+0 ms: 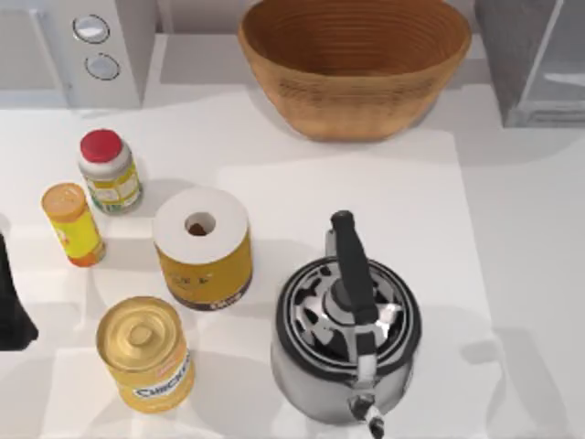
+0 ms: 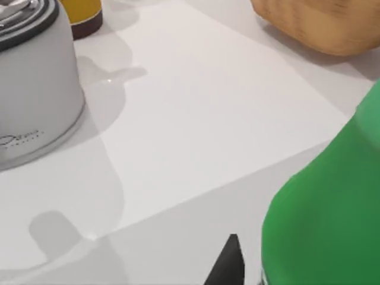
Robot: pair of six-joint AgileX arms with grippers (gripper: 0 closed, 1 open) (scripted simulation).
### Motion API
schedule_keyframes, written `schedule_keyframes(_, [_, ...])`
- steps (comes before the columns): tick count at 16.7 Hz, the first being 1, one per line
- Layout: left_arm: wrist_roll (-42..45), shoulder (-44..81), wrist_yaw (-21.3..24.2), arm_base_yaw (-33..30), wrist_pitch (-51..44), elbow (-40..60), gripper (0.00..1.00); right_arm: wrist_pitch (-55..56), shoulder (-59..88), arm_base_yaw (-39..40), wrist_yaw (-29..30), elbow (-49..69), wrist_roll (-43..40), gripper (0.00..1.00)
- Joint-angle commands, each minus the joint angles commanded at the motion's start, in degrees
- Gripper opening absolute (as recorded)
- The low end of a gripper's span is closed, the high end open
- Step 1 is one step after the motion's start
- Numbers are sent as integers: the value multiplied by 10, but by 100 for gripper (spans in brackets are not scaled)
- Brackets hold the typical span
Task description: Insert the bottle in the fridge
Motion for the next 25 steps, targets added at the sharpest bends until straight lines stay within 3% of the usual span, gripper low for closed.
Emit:
schedule_keyframes(3, [0,0,0,0,0,0,100,18,-34,15,39,-31,45,1])
schedule_keyframes(7, [0,0,0,0,0,0,100,74,-151,67,143,-107,177,1])
schedule_keyframes(20, [0,0,0,0,0,0,100,417,-834,317,599,-428,882,1])
schedule_keyframes(25, [0,0,0,0,0,0,100,516,-981,371,702,-502,1033,1])
